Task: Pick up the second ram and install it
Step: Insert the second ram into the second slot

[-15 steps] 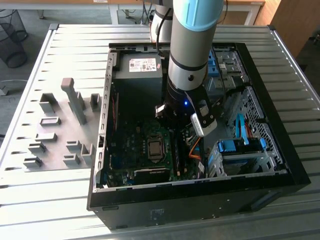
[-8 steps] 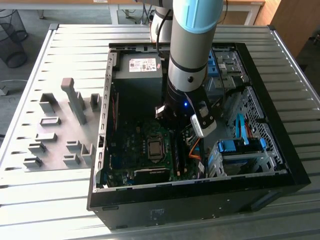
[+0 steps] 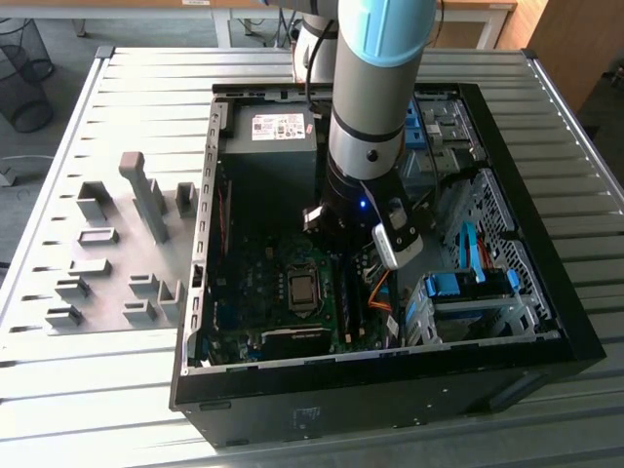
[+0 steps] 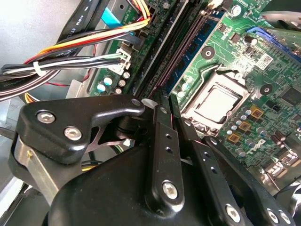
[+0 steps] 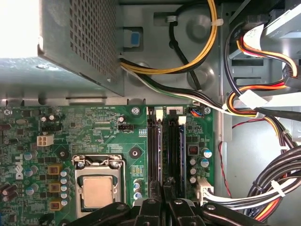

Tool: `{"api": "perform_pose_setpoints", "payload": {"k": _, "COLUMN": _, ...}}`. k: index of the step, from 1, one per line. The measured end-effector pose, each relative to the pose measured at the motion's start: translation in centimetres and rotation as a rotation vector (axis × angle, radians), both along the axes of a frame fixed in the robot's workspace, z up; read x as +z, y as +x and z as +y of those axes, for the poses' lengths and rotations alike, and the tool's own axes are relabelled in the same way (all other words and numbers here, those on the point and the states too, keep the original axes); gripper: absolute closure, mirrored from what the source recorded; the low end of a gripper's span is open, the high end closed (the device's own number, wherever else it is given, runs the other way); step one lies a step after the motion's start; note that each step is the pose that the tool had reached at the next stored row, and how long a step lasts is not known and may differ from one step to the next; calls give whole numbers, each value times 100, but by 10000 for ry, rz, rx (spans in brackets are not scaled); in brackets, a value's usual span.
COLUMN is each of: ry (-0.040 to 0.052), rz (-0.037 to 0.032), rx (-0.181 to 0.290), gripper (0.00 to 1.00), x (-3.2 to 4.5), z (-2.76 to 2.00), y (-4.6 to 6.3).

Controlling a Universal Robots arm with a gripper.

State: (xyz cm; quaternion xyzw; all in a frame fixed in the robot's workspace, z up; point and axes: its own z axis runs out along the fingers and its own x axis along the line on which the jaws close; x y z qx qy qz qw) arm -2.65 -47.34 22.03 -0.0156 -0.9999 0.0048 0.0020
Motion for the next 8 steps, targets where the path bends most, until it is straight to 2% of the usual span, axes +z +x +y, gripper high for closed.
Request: {"api": "perform_pose_setpoints", "payload": {"k": 8, "ry": 4, "rz": 1, "rx": 6, "gripper": 87, "x": -13, "z": 0, "y": 5}}
